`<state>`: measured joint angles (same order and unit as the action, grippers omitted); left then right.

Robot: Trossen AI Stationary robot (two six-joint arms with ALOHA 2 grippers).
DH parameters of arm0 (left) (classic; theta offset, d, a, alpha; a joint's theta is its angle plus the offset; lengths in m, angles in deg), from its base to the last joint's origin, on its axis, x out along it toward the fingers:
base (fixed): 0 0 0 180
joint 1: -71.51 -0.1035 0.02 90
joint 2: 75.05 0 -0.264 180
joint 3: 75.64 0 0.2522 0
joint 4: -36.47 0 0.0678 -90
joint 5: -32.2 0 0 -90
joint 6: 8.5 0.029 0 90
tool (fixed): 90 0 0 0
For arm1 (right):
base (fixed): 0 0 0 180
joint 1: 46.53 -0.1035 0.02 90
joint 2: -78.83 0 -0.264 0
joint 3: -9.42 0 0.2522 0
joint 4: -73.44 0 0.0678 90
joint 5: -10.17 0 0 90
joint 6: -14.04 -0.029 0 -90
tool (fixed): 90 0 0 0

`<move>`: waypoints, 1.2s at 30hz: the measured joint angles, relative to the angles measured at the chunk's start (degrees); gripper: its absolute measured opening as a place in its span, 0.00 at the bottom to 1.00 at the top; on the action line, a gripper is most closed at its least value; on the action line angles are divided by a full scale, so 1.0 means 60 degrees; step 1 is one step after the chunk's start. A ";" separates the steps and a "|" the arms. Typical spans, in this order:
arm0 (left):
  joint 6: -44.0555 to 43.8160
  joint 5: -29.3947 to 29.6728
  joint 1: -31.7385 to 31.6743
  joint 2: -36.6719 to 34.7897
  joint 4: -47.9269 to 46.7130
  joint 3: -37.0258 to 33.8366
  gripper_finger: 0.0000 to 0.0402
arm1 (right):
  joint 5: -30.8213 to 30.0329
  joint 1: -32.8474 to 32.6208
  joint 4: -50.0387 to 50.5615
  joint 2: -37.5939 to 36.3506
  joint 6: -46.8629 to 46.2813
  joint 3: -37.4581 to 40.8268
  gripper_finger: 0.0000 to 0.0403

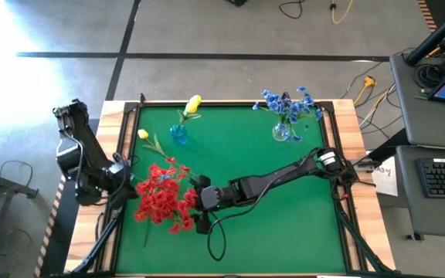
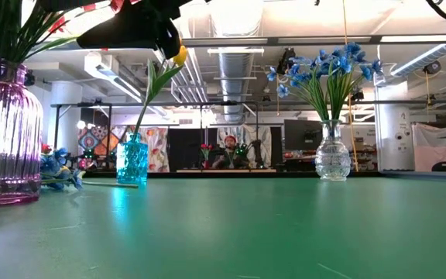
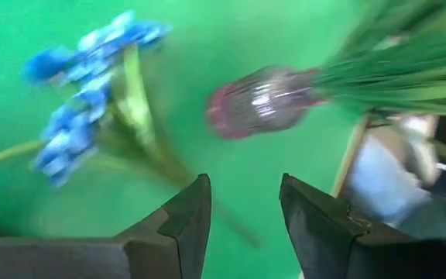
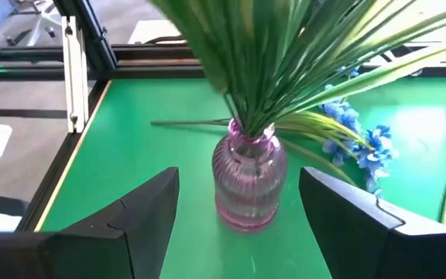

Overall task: Sort flowers into vase by color
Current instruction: Put the blue flowers into the transparent vase

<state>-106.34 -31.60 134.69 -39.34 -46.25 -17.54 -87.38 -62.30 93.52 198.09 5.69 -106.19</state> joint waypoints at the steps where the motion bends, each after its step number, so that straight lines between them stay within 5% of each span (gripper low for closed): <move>1: -0.0329 -0.0191 0.0000 0.0067 -0.0258 0.0000 0.36 | 0.0004 -0.0014 0.0043 0.0000 0.0000 0.0000 0.65; 25: -0.4083 -0.0543 0.0000 0.3672 -0.0518 -0.0036 0.30 | 0.0082 -0.0062 0.1248 -0.0029 0.0273 0.0000 0.65; 36: -0.4563 -0.0546 -0.0011 0.5257 -0.0070 -0.0040 0.48 | 0.0087 -0.0142 0.1404 -0.0052 0.0297 0.0000 0.65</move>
<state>-133.71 -34.88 134.62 -7.80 -46.67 -17.78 -86.86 -63.16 101.94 197.78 7.48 -106.19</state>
